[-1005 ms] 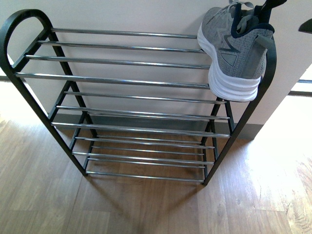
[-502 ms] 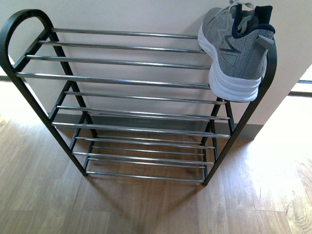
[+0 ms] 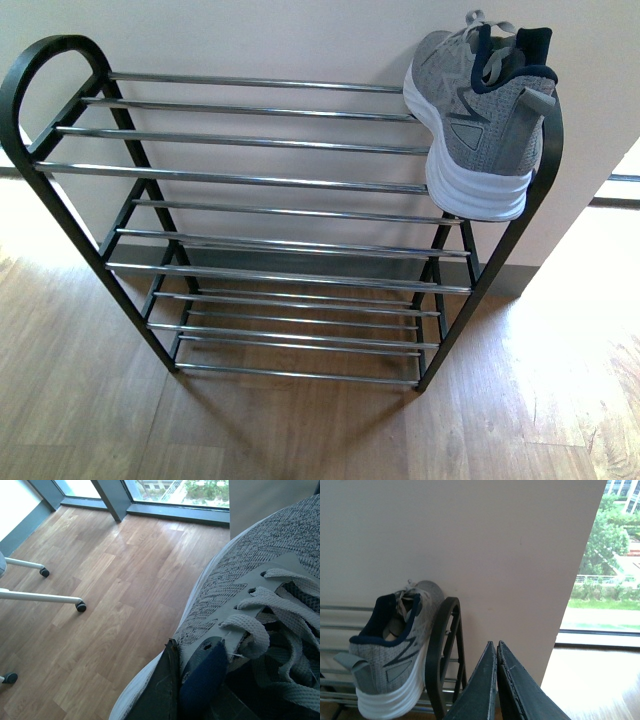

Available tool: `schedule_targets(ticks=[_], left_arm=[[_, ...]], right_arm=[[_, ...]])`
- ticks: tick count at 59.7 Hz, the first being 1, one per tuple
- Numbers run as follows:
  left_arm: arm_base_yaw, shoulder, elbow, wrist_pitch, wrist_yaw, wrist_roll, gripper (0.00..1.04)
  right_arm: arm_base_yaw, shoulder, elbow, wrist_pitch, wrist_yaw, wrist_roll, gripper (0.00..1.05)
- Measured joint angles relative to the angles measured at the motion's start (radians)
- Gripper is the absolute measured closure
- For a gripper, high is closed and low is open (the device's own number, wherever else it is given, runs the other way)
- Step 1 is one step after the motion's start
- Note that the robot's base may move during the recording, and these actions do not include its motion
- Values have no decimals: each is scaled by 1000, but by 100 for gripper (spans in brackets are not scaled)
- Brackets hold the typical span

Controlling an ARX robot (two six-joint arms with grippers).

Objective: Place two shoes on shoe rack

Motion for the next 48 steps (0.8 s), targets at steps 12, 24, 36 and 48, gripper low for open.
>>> schedule_targets(ticks=[12,24,36,48], left_arm=[[0,0,0,0,1,0,104],[0,0,0,0,1,0,104],[0,0,0,0,1,0,104],[0,0,0,0,1,0,104]], right_arm=[[0,-121,-65,-58,0,0,103],[0,-264,-114,-152,0,0,103],[0,-323,-153,-163,-1,-2,103],[0,-449,-153,-275,0,-2,103]])
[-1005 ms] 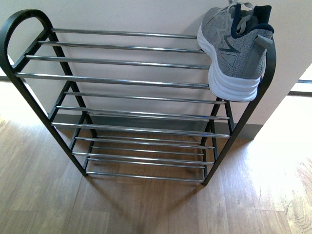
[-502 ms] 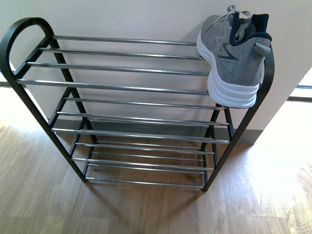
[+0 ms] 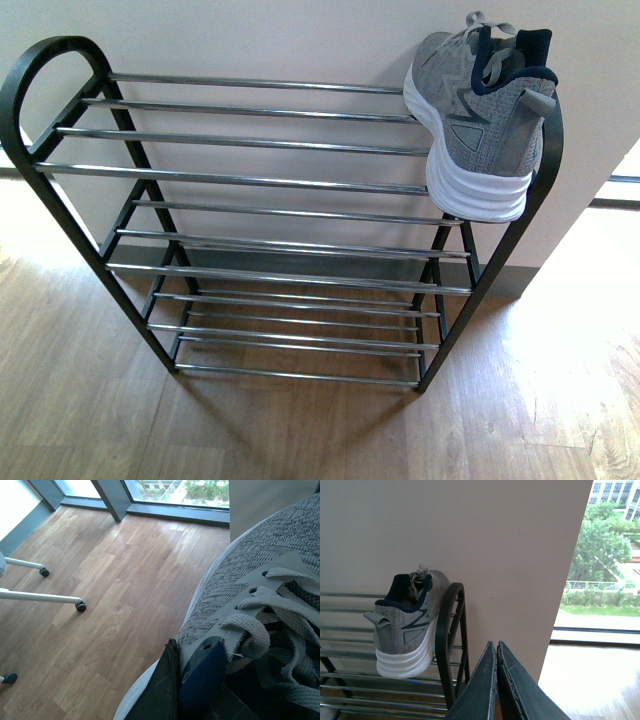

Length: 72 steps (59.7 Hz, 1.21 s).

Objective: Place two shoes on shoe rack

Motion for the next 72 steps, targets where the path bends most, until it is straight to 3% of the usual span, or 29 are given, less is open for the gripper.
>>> schedule_targets(ticks=[53,59,72], left_arm=[[0,0,0,0,0,0,104],[0,0,0,0,0,0,104],[0,0,0,0,0,0,104]], right_arm=[[0,-343,0,-336,0,0,103],[0,-470,0,-491,2,0,103],[0,-506,0,-504,0,0,103]])
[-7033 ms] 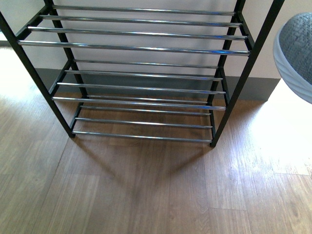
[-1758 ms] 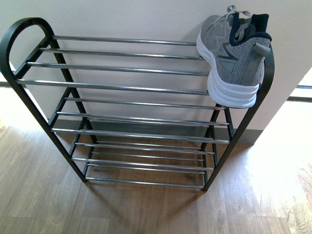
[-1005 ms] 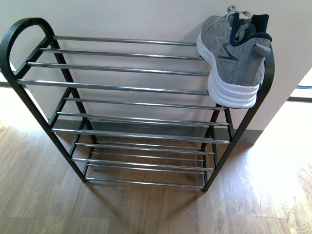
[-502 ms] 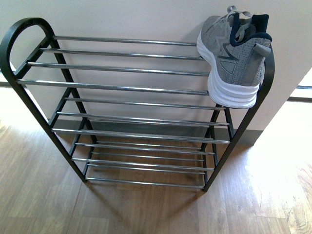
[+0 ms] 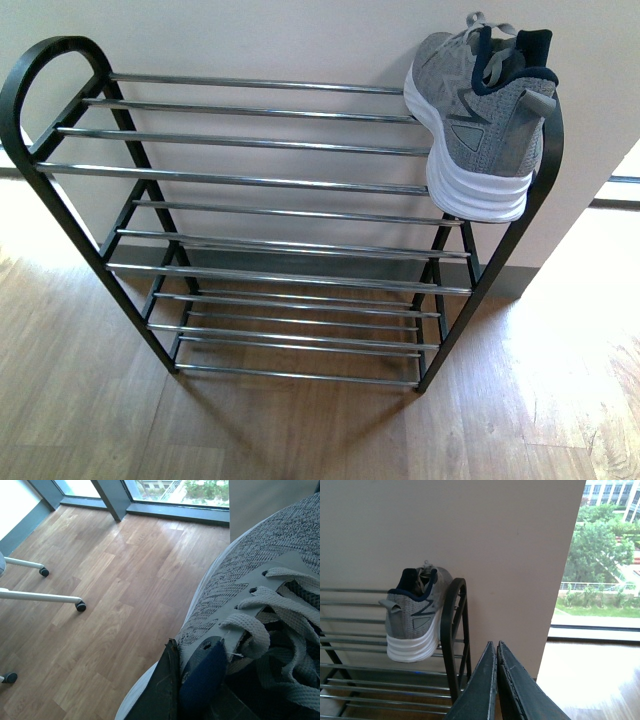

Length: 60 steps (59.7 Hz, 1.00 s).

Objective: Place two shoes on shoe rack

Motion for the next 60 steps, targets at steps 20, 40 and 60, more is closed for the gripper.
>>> schedule_targets(ticks=[20,40,60], left_arm=[[0,0,0,0,-1,0,104],[-10,-2,-5,44,85,-52,104],[-233,476,366,185,191,-326,104]], right_arm=[[0,-2,0,0,-2,0,49],[0,-2,0,0,4,0,10],[0,-2,0,-3,3,0,9]])
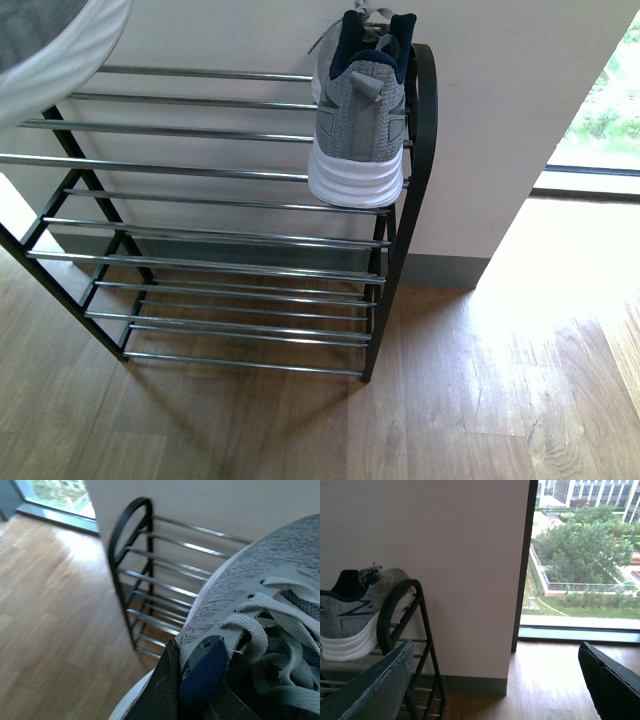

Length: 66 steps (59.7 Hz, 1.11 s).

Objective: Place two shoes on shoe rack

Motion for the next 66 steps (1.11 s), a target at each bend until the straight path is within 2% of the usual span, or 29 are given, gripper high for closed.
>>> schedule_targets(ticks=[19,27,34,66], left_arm=[[-74,474,295,-5,-14,-174,104],[-115,658,433,-7,18,-246,104],[-121,752,525,-9,59,-285,104],[-118,1028,759,-27,92,-411,104]], right_arm=[[0,0,0,0,0,0,9],[0,0,0,0,0,0,9],[0,0,0,0,0,0,9],[0,0,0,0,0,0,9]])
